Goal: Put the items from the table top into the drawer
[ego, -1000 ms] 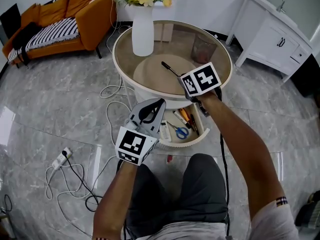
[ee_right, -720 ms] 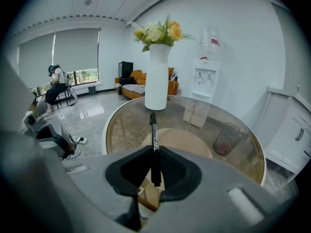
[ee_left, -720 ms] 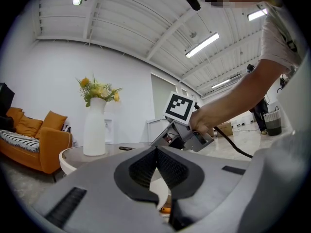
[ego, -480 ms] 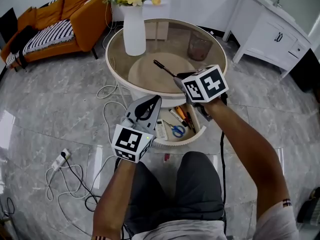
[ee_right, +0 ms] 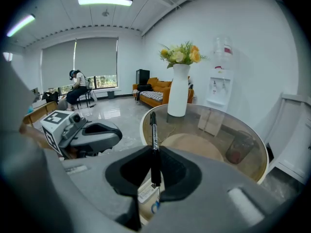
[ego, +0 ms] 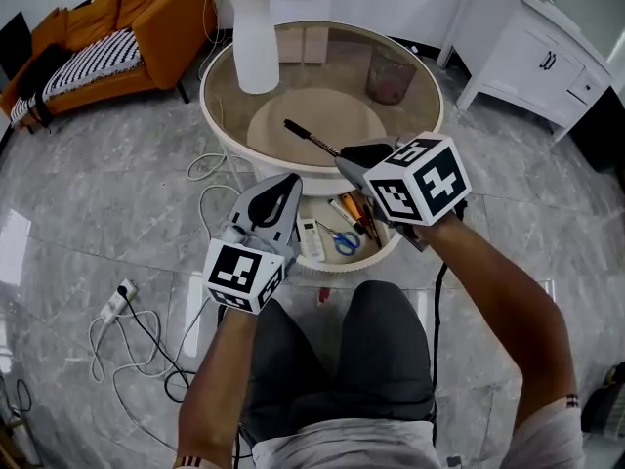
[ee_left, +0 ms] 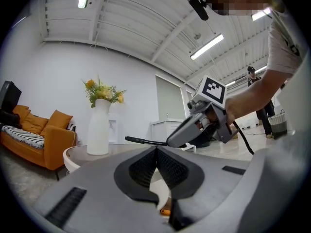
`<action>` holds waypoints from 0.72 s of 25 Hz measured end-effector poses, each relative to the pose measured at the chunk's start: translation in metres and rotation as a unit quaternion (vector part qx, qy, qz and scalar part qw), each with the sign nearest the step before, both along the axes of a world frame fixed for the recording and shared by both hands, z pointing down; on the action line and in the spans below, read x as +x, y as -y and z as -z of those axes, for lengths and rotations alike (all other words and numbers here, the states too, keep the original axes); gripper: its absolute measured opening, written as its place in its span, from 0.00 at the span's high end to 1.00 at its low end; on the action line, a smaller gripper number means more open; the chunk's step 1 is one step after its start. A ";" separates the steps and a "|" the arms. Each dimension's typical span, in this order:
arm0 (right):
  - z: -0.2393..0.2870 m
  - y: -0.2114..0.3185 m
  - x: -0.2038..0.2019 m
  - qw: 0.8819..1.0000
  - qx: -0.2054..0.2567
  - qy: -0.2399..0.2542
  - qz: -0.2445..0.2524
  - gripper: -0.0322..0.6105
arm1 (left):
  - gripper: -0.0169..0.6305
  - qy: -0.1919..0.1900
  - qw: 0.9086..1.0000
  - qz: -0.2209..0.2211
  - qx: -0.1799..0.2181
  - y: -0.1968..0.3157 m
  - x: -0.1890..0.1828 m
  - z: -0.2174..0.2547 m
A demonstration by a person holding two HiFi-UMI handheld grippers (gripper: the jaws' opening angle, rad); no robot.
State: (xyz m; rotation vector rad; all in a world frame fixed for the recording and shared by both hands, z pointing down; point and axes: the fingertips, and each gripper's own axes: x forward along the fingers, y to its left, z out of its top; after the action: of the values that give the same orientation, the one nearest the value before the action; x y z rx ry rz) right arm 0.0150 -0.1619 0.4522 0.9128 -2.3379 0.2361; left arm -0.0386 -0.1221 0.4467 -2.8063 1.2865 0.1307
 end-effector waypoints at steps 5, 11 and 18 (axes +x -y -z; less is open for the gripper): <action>-0.003 -0.022 -0.001 1.000 0.001 0.010 0.016 0.88 | 0.97 -0.004 1.000 0.006 0.003 -0.005 -0.006 0.000; -0.018 -0.047 0.000 0.999 0.000 0.014 0.036 0.88 | 0.97 -0.003 1.000 0.005 0.002 -0.018 -0.008 -0.010; -0.048 -0.066 0.006 0.999 -0.009 0.002 0.049 0.88 | 0.97 -0.007 1.000 0.006 -0.008 -0.029 -0.012 -0.033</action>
State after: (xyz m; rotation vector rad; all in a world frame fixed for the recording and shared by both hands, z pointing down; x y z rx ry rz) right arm 0.0214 -0.0956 0.5006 0.7863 -2.3731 0.2192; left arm -0.0504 -0.0936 0.4796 -2.8145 1.3138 0.1419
